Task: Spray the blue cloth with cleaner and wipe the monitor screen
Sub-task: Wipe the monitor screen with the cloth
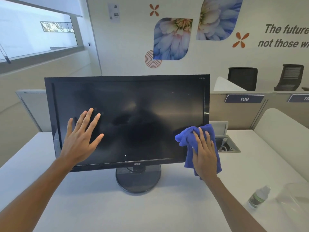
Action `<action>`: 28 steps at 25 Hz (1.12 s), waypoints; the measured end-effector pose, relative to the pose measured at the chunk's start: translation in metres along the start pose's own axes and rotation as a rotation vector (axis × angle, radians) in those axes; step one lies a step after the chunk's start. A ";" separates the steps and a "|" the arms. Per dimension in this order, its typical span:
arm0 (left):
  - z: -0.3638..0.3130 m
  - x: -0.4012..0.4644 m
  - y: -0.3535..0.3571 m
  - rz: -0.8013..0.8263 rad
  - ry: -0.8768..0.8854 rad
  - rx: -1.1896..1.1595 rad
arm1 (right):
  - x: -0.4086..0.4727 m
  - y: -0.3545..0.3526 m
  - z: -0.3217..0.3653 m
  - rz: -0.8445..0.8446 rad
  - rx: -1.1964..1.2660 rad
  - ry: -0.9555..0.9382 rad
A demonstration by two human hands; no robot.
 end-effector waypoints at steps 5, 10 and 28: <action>0.035 -0.011 -0.030 -0.130 -0.139 0.000 | 0.097 -0.039 0.035 -0.097 -0.026 0.056; 0.066 -0.021 -0.041 -0.168 -0.285 -0.080 | 0.158 -0.066 0.062 -0.200 0.080 0.166; 0.080 -0.028 -0.031 -0.142 -0.152 -0.186 | 0.085 -0.028 0.242 -0.193 -0.107 -0.472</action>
Point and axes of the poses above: each hand's wrist, its own x-axis towards the middle knuckle, its own y-axis out of the palm, z = x × y, the point moved 7 cm from there along x, towards the middle knuckle, and after that the axes turned 15 degrees about -x, right-handed, at the moved point
